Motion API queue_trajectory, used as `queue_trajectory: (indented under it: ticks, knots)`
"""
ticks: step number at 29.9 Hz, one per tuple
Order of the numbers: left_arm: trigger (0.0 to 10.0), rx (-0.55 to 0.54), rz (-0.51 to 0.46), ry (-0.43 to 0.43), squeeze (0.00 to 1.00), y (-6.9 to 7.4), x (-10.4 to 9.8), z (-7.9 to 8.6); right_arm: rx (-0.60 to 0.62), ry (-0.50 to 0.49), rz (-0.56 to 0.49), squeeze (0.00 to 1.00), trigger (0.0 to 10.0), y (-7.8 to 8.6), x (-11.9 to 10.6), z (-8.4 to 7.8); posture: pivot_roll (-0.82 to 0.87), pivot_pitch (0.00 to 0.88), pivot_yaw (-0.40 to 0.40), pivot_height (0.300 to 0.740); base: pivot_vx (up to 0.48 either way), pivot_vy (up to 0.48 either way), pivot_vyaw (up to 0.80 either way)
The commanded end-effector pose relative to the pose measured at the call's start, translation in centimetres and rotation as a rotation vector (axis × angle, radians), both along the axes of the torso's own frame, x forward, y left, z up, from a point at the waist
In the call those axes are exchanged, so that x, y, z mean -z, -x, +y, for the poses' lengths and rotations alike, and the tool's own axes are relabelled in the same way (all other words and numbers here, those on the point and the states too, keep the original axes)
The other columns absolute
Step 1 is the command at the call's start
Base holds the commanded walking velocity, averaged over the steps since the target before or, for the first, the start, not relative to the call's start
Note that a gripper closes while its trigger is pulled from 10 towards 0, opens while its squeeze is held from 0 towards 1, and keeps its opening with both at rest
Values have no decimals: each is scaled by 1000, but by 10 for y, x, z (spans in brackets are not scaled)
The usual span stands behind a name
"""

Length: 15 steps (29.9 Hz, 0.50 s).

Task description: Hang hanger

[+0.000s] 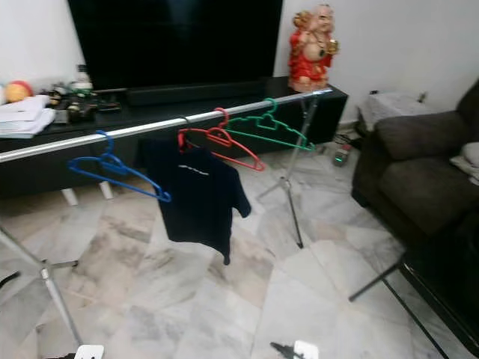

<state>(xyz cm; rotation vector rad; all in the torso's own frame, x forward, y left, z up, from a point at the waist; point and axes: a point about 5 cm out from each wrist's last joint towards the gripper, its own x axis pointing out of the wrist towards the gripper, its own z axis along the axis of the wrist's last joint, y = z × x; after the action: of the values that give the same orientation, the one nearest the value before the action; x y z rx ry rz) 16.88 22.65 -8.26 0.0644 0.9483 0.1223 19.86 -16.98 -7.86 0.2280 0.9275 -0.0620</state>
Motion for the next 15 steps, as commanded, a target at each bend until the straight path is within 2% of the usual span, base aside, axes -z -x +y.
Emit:
queue_trajectory:
  ticks: [1,6,10,15]
  knots:
    - [10000,15,9,-17,0,-1,0,0,16,-5,2,0,10000,-1,-1,-3,145,0,-6,740,0,-270,-744]
    - [10000,-17,15,7,0,2,1,-1,21,2,-1,0,10000,-2,-1,-7,147,0,-10,740,0,-54,-629]
    - [10000,-22,13,12,0,3,2,-1,41,3,-4,0,10000,3,0,-13,148,0,-13,740,0,0,0]
    - [10000,-23,4,7,0,3,1,2,52,-6,-12,0,10000,4,1,-11,147,0,-13,740,0,0,0]
